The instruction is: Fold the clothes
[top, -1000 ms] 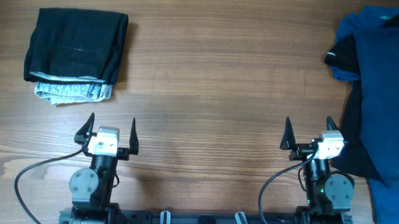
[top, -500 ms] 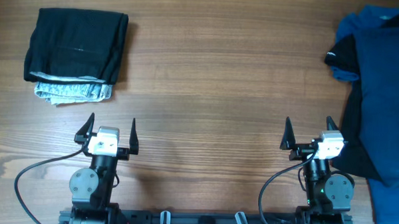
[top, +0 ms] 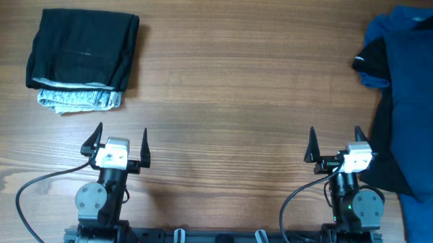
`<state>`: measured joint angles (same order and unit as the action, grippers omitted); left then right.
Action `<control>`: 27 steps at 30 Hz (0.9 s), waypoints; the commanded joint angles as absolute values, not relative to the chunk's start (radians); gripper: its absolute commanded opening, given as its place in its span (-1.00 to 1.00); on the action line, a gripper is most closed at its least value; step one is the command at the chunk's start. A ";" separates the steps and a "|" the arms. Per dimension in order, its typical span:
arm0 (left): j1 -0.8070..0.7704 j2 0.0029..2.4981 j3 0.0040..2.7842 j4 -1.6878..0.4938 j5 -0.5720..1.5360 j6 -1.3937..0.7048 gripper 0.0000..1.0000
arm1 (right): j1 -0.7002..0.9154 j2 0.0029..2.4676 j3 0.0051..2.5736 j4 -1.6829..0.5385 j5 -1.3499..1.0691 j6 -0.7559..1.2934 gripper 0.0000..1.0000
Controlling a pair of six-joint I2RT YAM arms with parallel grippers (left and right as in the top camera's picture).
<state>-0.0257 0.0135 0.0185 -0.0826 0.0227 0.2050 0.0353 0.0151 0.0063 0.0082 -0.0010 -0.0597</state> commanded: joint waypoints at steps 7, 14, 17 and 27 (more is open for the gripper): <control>-0.022 0.007 0.009 -0.080 0.009 0.218 0.99 | 0.028 0.070 0.350 -0.194 -0.023 0.132 0.99; -0.022 0.007 0.009 -0.080 0.009 0.218 1.00 | 0.028 0.646 0.988 -0.475 -0.027 0.073 1.00; -0.022 0.007 0.009 -0.080 0.009 0.218 1.00 | 0.028 0.947 1.304 -0.714 -0.022 0.023 0.99; -0.022 0.007 0.009 -0.080 0.009 0.218 0.99 | -0.254 1.905 1.842 -0.802 0.210 -0.182 0.99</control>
<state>-0.0257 0.0143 0.0166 -0.0811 0.0193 0.2050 -0.1856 1.7771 1.8240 -0.8898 0.1707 -0.0677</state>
